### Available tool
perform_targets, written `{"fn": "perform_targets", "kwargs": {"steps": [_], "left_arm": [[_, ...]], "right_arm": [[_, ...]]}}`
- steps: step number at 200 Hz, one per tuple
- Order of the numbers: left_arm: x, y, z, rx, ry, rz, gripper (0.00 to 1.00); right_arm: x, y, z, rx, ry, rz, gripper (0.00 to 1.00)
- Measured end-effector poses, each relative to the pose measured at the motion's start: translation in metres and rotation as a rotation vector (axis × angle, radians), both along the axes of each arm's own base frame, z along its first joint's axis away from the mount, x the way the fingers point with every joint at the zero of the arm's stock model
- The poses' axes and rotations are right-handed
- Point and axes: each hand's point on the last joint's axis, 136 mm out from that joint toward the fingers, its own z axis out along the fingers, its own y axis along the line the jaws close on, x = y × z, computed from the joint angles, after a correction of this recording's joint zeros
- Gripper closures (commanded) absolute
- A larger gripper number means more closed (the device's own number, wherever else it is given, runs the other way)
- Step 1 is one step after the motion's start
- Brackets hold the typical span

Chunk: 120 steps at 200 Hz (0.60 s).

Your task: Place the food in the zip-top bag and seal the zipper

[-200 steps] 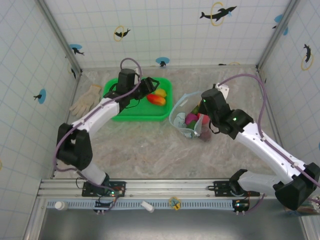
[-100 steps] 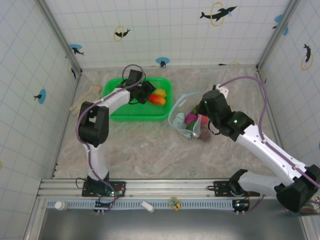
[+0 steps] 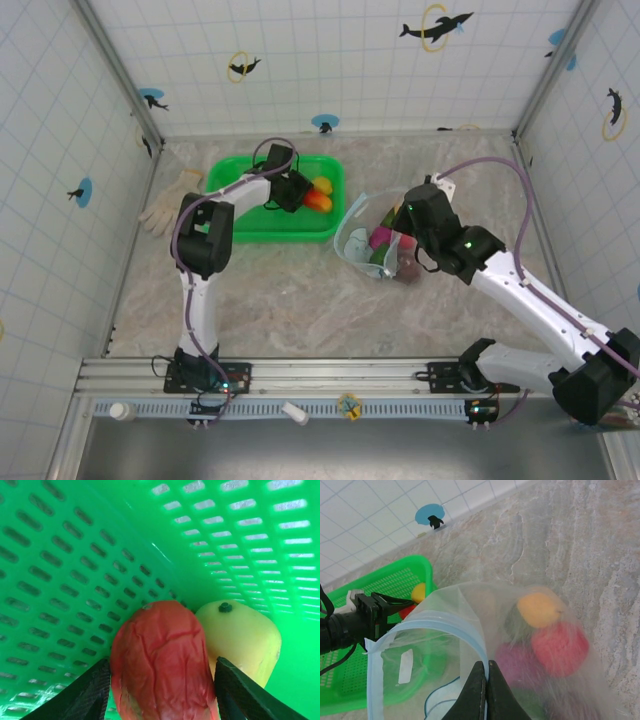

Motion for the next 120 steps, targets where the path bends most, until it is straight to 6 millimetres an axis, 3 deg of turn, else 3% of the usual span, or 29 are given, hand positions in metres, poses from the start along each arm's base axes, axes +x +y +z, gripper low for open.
{"fn": "perform_targets", "kwargs": {"steps": [45,91,120], "left_arm": [[0.004,-0.001,0.002,-0.001,-0.007,-0.002,0.68],[0.0,0.005,0.004,0.04,-0.01,-0.014,0.74],[-0.017,0.019,0.02,0.092,-0.025,-0.025,0.74]], "right_arm": [[-0.001,0.001,0.001,0.013,0.001,0.002,1.0],[-0.001,-0.004,0.007,0.028,-0.013,-0.014,1.0],[-0.003,-0.006,0.011,0.04,-0.023,-0.015,1.0]]}}
